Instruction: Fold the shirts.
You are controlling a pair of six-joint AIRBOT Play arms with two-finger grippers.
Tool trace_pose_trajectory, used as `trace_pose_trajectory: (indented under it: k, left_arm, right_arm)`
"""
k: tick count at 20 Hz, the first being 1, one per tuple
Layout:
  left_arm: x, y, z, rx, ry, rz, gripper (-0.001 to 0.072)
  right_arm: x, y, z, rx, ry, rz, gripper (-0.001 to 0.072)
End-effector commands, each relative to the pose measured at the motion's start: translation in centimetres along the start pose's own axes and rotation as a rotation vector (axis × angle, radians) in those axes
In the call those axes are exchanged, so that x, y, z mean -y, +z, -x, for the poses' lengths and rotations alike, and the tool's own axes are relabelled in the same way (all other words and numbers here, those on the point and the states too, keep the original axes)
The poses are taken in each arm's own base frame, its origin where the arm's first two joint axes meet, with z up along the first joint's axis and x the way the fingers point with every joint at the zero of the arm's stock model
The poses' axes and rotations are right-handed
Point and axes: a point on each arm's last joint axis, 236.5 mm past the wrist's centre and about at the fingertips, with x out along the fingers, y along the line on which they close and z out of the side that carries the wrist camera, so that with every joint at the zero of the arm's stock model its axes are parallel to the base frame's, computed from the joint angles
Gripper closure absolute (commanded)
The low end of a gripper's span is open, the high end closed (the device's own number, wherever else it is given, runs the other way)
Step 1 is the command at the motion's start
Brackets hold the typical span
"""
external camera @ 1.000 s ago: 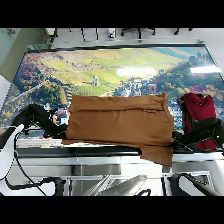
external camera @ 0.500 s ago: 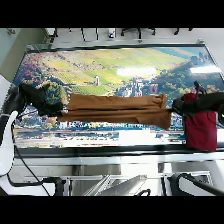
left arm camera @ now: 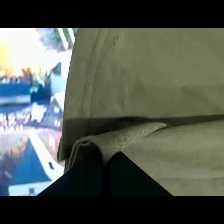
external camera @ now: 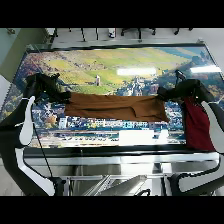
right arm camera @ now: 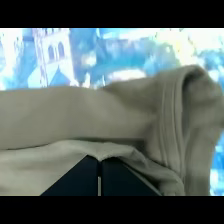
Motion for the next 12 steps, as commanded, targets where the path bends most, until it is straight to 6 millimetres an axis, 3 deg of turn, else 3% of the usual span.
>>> trace_pose_trajectory:
  k: [1,2,3,4,6,8,12]
  left_arm:
    - [1.1,1.3,-1.5,-0.028,-0.01,-0.028,0.067]
    - [1.5,1.5,-1.5,-0.023,-0.012,-0.035,0.0466]
    - [1.8,1.7,-1.2,-0.015,-0.012,-0.044,0.0147]
    - [2.0,2.1,-0.8,-0.006,-0.013,-0.048,0.0002]
    - [2.5,2.4,0.9,-0.001,-0.015,-0.062,0.0002]
    - [2.7,2.9,2.8,0.011,-0.015,-0.073,0.0002]
    - [1.8,2.4,5.4,0.048,-0.012,-0.043,0.0002]
  right_arm:
    - [0.1,1.4,-0.5,0.015,0.001,0.012,0.0656]
    - [0.2,1.7,0.1,0.012,0.006,0.02,0.0464]
    - [0.3,1.8,0.7,-0.005,0.008,0.038,0.0218]
    - [0.7,1.5,1.5,-0.034,-0.001,0.057,0.0103]
    - [3.1,0.5,3.4,-0.12,-0.05,0.07,0.0026]
    - [4.7,-0.9,4.6,-0.192,-0.039,0.06,0.0007]
    - [4.9,-3.0,3.8,-0.289,0.082,0.072,0.0007]
